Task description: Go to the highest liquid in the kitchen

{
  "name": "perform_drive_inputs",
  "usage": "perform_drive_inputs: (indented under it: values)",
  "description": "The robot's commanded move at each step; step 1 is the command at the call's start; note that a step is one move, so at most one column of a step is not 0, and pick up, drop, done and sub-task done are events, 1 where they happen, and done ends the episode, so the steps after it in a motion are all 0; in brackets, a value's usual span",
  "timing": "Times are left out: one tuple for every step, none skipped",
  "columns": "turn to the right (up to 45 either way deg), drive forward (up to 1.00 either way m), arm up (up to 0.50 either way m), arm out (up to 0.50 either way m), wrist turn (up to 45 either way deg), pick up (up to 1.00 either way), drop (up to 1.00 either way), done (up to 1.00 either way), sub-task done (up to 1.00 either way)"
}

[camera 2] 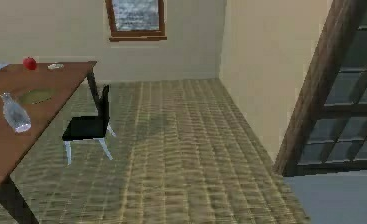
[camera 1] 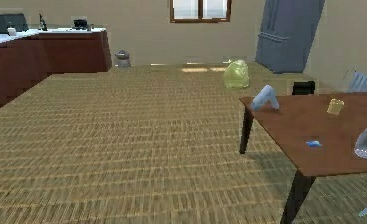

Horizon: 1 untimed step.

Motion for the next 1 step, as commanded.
perform_drive_inputs:
  values:
    - [0.0, 1.00, 0.00, 0.00, 0.0, 0.00, 0.00, 0.00, 0.00]
